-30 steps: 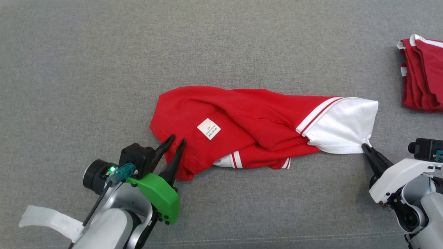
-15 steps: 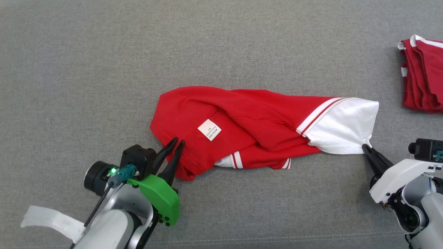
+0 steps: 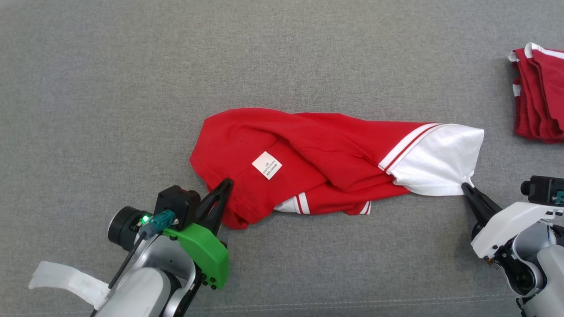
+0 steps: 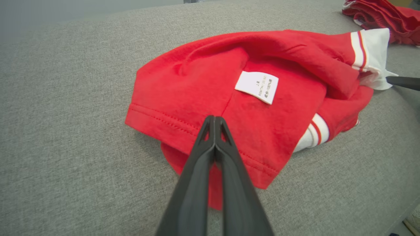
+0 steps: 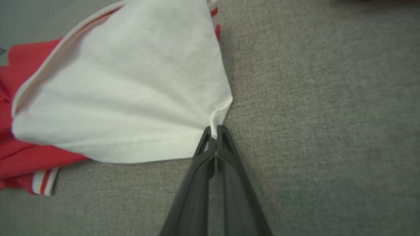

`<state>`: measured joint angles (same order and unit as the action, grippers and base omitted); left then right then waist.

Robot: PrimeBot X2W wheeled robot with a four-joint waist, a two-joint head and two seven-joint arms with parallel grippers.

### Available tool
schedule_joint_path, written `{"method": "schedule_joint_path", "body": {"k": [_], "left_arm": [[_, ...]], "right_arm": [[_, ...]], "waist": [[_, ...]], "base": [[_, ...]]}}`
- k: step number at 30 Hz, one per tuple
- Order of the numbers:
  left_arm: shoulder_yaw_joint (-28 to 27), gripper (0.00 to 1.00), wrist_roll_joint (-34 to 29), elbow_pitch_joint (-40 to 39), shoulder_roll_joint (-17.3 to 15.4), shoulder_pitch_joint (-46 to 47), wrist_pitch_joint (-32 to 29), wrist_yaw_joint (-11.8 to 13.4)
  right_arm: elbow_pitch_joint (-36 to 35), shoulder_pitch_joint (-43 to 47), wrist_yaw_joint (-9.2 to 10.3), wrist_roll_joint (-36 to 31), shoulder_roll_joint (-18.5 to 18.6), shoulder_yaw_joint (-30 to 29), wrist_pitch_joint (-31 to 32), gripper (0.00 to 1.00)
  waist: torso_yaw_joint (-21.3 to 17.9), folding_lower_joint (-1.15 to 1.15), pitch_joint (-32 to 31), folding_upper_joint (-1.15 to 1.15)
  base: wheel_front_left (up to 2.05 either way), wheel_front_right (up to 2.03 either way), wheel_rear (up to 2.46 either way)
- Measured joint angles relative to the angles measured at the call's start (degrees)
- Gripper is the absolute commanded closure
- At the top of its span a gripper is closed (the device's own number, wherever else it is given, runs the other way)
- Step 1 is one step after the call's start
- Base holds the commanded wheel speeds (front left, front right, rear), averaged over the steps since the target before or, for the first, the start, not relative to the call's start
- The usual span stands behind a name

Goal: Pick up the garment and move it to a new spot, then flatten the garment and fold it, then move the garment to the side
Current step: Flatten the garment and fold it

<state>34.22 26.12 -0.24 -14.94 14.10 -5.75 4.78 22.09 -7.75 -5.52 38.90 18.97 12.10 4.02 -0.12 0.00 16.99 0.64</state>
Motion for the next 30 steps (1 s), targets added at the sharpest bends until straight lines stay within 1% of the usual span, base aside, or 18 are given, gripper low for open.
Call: {"method": "schedule_joint_path", "body": {"k": [7,16,20,21,22,23,24,25,26,29,30], "left_arm": [[-0.4,1.00,0.0,-0.6,-0.3,0.1,0.3,-0.3],[-2.0,1.00,-0.5,-7.2,-0.7,2.2,1.3,-0.7],[-2.4,1.00,-0.5,-6.0,-1.9,1.8,-0.6,-0.4],[-2.4,0.87,-0.1,-5.5,-2.3,1.1,-1.4,-0.4],[-2.1,0.69,0.3,-5.1,-2.6,0.1,-1.9,-0.4],[-1.8,0.54,0.7,-4.6,-2.6,-1.0,-2.3,-0.4],[-1.4,0.30,1.1,-4.3,-2.5,-1.9,-2.4,-0.4],[-1.2,0.14,1.3,-4.3,-2.5,-2.6,-2.4,-0.4],[-1.0,0.07,1.4,-4.3,-2.4,-2.9,-2.4,-0.4],[-1.2,0.00,1.4,-4.7,-2.3,-2.9,-2.4,-0.4],[-1.2,0.00,1.4,-4.8,-2.3,-2.9,-2.4,-0.2]], "right_arm": [[0.0,0.0,-0.01,0.0,0.0,0.0,0.0,1.00],[0.1,0.0,-0.01,0.5,-0.1,-0.3,-0.2,1.00],[0.1,0.0,0.00,0.5,0.1,-0.3,-0.2,1.00],[0.1,0.0,0.00,0.5,0.1,-0.3,-0.2,1.00],[0.1,0.0,0.00,0.5,0.2,-0.3,-0.2,1.00],[0.1,0.0,0.00,0.5,0.3,-0.3,-0.2,1.00],[0.1,0.0,0.00,0.5,0.4,-0.3,-0.2,1.00],[0.1,0.0,0.00,0.5,0.4,-0.3,-0.2,1.00],[0.1,0.0,0.00,0.5,0.5,-0.3,-0.2,1.00],[0.1,0.1,0.00,0.5,0.5,-0.3,-0.2,1.00],[0.0,0.1,0.00,0.5,0.5,-0.3,-0.2,1.00]], "waist": [[-0.1,0.00,0.1,0.00],[0.2,0.00,-0.5,0.00],[0.3,0.00,-0.7,0.00],[0.4,0.00,-0.7,0.00],[0.4,0.00,-0.8,0.00],[0.5,0.00,-0.8,0.00],[0.5,0.00,-0.7,0.00],[0.5,0.00,-0.7,0.00],[0.6,0.00,-0.7,0.00],[0.6,0.00,-0.7,0.00],[0.6,0.00,-0.7,0.00]], "base": [[0.00,0.00,0.00],[0.00,0.00,0.00],[0.00,0.00,0.00],[0.00,0.00,0.00],[0.00,0.00,0.00],[0.00,0.00,0.00],[0.00,0.00,0.00],[0.00,0.00,0.00],[0.00,0.00,0.00],[0.00,0.00,0.00],[0.00,0.00,0.00]]}}
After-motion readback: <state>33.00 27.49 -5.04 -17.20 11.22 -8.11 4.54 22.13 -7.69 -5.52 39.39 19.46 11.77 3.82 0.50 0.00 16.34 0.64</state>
